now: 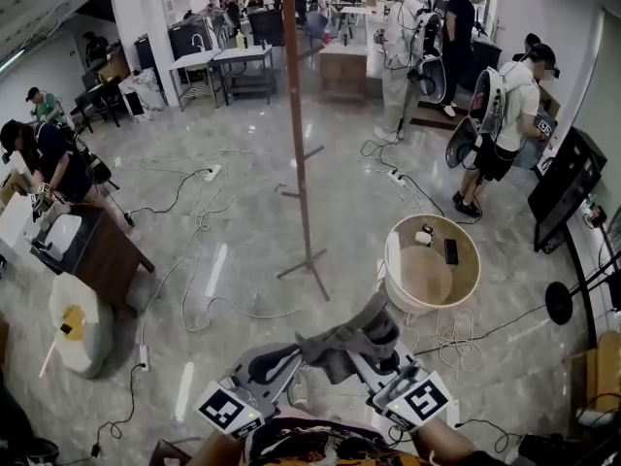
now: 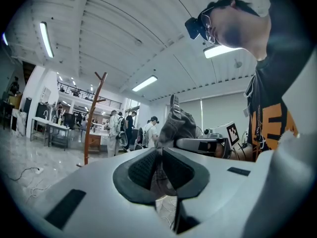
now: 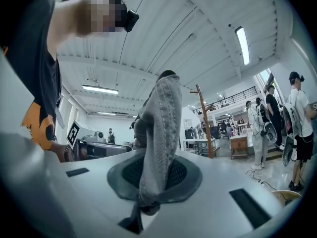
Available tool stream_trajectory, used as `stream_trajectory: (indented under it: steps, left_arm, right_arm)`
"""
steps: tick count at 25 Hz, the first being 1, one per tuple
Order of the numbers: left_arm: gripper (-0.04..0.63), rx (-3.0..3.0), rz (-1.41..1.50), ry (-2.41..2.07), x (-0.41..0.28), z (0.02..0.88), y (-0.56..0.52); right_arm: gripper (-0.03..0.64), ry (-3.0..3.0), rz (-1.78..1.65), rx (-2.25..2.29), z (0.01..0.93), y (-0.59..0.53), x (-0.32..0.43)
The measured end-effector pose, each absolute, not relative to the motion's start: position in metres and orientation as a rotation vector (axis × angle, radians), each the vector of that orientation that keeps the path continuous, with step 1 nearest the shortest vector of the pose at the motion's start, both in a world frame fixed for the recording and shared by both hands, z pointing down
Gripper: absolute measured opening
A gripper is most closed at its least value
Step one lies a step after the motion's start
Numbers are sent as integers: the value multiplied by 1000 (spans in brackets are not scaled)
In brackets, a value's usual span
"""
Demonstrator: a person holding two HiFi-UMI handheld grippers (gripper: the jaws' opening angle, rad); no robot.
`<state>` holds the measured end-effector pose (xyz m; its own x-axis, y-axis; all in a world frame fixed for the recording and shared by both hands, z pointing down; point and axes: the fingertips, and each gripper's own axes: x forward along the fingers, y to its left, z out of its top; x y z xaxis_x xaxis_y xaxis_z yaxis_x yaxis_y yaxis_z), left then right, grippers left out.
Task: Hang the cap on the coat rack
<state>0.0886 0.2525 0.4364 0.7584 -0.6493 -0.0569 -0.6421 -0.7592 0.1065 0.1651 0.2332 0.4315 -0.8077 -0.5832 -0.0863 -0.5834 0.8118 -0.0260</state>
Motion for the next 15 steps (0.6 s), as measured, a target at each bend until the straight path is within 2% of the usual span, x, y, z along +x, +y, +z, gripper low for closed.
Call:
stream_trajectory:
  steps: [15]
  left_arm:
    - [57,2912,-234,-937,-14,435,83]
  right_arm:
    - [46,2895,40,-1099,413,73,69]
